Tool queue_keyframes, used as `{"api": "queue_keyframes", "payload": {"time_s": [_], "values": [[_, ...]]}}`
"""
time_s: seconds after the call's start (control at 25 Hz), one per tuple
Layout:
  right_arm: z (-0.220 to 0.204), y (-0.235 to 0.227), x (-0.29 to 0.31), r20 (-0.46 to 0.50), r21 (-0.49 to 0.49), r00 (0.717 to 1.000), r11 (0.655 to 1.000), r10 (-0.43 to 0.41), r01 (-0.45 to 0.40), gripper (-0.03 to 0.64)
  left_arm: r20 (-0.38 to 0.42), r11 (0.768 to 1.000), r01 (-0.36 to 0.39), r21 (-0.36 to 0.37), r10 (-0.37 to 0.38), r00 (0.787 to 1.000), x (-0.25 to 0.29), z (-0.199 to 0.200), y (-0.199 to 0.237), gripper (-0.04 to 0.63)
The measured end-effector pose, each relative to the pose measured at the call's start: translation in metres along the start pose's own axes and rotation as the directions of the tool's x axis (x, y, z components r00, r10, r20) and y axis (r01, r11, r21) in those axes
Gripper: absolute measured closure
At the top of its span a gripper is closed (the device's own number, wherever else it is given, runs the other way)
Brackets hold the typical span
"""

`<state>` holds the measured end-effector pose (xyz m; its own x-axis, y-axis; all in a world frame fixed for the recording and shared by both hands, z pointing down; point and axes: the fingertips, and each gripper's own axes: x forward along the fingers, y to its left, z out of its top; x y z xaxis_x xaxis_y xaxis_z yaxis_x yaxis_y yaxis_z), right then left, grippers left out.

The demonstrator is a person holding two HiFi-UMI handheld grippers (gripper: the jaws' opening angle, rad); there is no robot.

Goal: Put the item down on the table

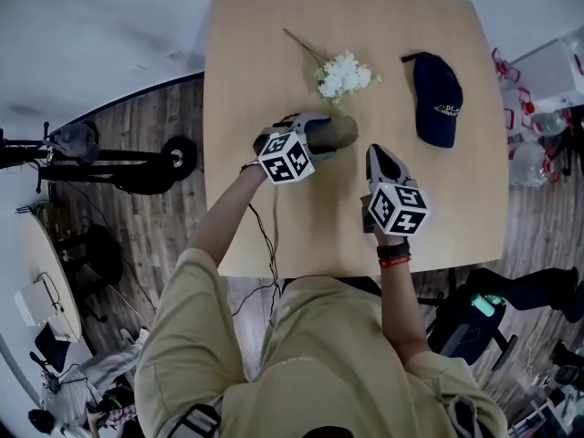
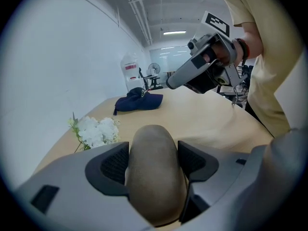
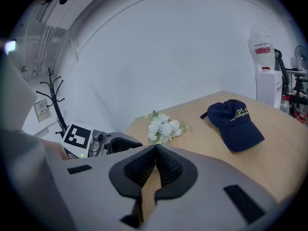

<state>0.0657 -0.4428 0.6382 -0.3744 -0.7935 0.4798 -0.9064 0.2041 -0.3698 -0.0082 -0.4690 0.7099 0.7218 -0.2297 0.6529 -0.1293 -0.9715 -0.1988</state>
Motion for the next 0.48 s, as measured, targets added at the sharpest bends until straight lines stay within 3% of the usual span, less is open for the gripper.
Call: {"api": "queue_keyframes", "payload": {"time_s": [0.48], "values": [[-0.014,-0.009,0.005,-0.019,0.041,1.0,0.999,-0.015,0.016,0.604,0.032,0.993,0.111,0.033,-0.112,0.993,0.026,-0.01,-0.022,0.265]]}}
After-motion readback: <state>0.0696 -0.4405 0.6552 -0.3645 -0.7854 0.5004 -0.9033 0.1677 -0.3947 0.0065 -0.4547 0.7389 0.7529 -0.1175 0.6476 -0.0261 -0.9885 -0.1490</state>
